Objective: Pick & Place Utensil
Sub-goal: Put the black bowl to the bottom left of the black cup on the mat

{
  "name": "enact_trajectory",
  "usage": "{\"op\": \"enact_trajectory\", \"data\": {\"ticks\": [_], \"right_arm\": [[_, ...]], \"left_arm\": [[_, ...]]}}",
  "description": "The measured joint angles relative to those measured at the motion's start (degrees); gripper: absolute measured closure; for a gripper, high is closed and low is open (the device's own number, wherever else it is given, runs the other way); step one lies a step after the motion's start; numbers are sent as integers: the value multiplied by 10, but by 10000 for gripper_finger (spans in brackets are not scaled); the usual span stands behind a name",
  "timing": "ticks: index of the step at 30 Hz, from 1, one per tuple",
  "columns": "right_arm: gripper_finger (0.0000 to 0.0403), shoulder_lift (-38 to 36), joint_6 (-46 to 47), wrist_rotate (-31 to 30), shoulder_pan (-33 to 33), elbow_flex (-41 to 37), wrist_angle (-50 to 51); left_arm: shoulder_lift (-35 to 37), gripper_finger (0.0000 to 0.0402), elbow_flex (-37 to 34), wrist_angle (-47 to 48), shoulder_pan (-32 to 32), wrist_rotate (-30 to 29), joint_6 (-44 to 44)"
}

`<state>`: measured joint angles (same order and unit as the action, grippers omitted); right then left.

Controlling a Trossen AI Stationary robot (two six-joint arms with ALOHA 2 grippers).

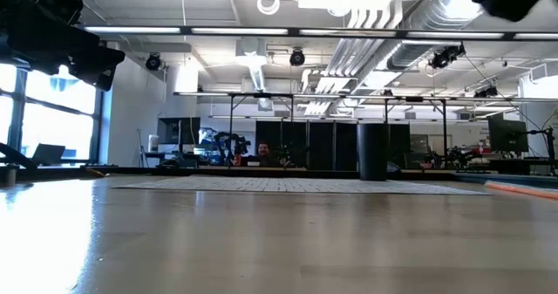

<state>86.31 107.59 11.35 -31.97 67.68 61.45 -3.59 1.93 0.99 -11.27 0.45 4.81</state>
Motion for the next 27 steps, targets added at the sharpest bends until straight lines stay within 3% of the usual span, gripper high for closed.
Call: {"op": "enact_trajectory", "data": {"ticks": [8, 16, 27], "right_arm": [[18, 34, 163, 31, -97, 0, -14], [23, 75, 167, 53, -109, 0, -72], [66, 75, 182, 51, -131, 0, -73]], "left_arm": [[0, 224, 0, 0, 0, 0, 0], [0, 224, 0, 0, 0, 0, 0], [0, 224, 0, 0, 0, 0, 0]]}}
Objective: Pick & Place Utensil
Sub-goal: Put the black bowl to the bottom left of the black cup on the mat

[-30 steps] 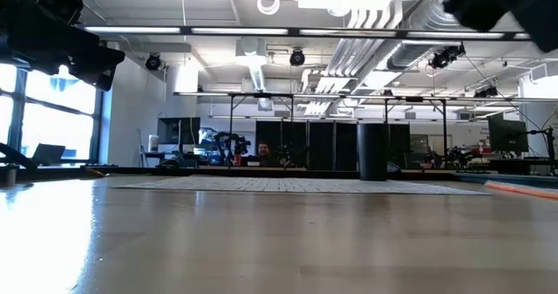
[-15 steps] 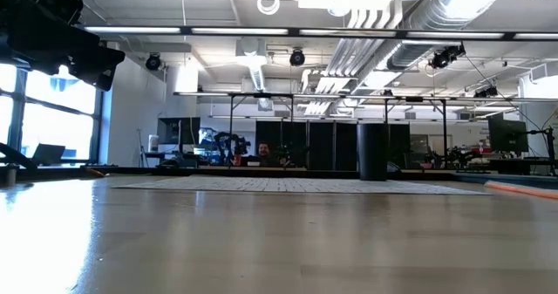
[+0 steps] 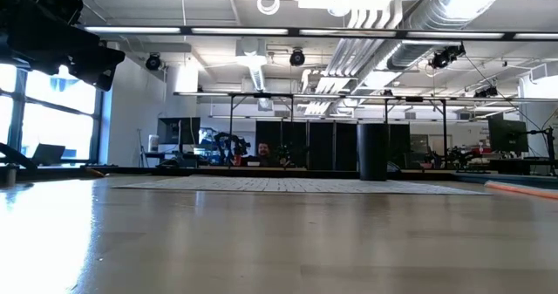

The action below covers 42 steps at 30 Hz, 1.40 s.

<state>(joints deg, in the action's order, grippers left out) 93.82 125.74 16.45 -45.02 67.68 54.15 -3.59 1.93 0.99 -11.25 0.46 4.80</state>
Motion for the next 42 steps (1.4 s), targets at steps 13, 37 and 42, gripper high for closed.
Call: {"op": "enact_trajectory", "data": {"ticks": [13, 37, 42], "right_arm": [[146, 0, 4, 13, -5, -71, -107], [376, 0, -2, 34, 1, -71, -122], [395, -1, -10, 27, 1, -70, -119]], "left_arm": [[0, 224, 0, 0, 0, 0, 0], [0, 224, 0, 0, 0, 0, 0], [0, 224, 0, 0, 0, 0, 0]]}}
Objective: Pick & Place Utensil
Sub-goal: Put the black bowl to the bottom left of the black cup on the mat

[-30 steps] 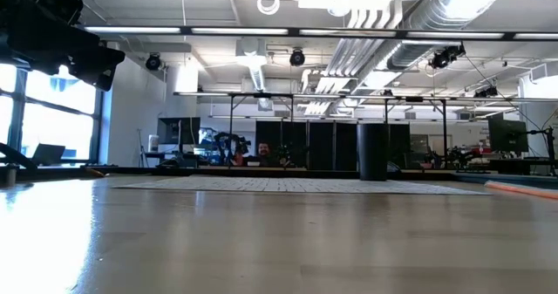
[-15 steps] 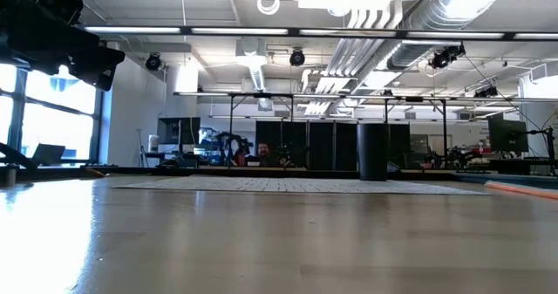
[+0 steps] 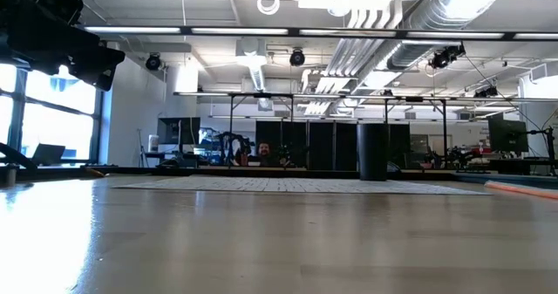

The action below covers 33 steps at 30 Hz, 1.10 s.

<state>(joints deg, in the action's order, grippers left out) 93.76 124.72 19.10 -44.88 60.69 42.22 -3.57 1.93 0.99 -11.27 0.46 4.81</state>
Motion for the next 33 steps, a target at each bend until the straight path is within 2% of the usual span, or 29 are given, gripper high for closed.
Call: {"op": "enact_trajectory", "data": {"ticks": [6, 10, 20, 23, 27, 33], "right_arm": [[391, 0, -6, -6, 13, 3, 3], [397, 0, -42, -17, 42, 34, 56], [400, 1, -209, -50, 173, 138, 201], [400, 19, -281, -52, 221, 182, 255], [401, 83, -419, -51, 288, 266, 348], [401, 194, -660, -101, 377, 416, 432]], "left_arm": [[0, 224, 0, 0, 0, 0, 0], [0, 224, 0, 0, 0, 0, 0], [0, 224, 0, 0, 0, 0, 0], [0, 224, 0, 0, 0, 0, 0], [0, 224, 0, 0, 0, 0, 0], [0, 224, 0, 0, 0, 0, 0]]}}
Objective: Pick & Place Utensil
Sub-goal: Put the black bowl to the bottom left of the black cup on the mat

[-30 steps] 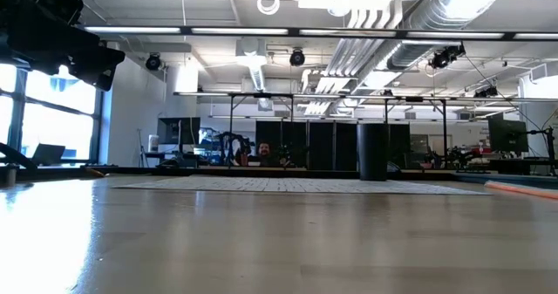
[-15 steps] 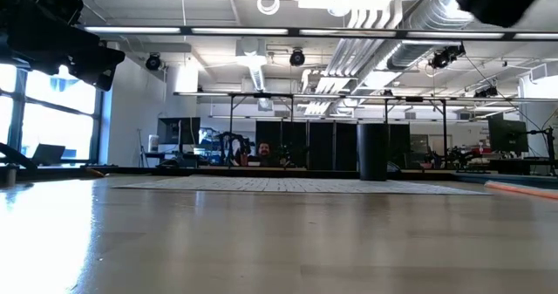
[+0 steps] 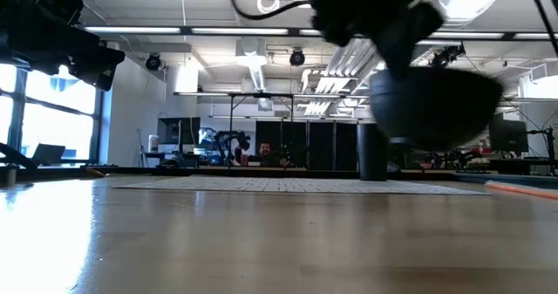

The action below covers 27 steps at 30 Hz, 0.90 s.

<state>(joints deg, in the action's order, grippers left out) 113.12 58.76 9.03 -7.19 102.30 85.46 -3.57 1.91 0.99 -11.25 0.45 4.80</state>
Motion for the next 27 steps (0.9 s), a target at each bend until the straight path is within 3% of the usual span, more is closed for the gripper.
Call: {"op": "enact_trajectory", "data": {"ticks": [11, 16, 20, 27], "right_arm": [[399, 178, -407, -92, 121, 224, 47], [400, 222, -558, -178, 153, 300, 46], [397, 236, -644, -213, 175, 308, 44], [399, 237, -734, -235, 183, 245, 27]], "left_arm": [[0, 224, 0, 0, 0, 0, 0], [0, 224, 0, 0, 0, 0, 0], [0, 224, 0, 0, 0, 0, 0], [0, 224, 0, 0, 0, 0, 0]]}}
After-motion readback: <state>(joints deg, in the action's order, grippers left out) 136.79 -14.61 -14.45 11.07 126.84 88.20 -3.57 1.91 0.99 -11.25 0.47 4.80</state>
